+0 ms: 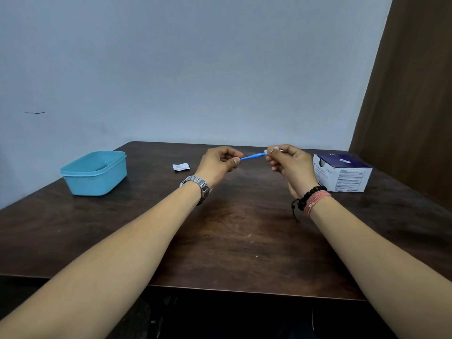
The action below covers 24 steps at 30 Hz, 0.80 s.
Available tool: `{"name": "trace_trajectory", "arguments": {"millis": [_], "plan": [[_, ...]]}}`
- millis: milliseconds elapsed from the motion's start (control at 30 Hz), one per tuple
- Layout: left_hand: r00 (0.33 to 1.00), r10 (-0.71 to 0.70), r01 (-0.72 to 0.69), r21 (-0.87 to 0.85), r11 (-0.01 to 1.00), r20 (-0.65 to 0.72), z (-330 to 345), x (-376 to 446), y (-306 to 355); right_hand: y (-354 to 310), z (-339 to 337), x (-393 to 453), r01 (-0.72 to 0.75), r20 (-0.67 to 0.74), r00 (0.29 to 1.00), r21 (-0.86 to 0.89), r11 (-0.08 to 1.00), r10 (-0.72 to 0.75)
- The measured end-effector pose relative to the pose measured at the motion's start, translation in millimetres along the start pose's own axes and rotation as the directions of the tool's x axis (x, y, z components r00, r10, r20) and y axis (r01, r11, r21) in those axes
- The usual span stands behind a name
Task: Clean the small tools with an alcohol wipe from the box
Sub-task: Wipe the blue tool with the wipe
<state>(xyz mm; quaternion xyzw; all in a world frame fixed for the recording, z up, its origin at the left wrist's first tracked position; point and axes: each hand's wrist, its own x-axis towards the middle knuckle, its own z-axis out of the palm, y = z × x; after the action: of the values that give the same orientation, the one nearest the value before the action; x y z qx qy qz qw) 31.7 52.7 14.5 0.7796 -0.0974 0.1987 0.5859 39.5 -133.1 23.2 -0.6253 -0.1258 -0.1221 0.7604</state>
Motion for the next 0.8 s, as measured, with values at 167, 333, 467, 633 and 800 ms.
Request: {"name": "trace_trajectory", "arguments": {"millis": [167,333,467,633,800], "plan": [[0.997,-0.017,0.014,-0.052,0.999,-0.075,-4,1,3,-3,-4,3,0.013,-0.040,0.999,0.043,0.999,-0.011],[0.987,-0.060,0.032,-0.179,0.983,-0.152,-8,2,4,-1,-9,5,0.015,-0.062,0.998,0.054,0.998,-0.011],[0.969,-0.094,0.040,-0.231,0.972,-0.229,-9,5,5,0,-12,9,0.027,-0.171,0.985,0.025,0.999,-0.023],[0.956,-0.046,-0.009,-0.185,0.983,-0.290,-10,4,8,3,-12,7,0.121,-0.069,0.989,-0.146,0.982,-0.132],[0.963,0.061,-0.073,-0.037,0.997,-0.264,-10,3,10,9,-7,4,0.210,0.126,0.976,-0.355,0.911,-0.176]]}}
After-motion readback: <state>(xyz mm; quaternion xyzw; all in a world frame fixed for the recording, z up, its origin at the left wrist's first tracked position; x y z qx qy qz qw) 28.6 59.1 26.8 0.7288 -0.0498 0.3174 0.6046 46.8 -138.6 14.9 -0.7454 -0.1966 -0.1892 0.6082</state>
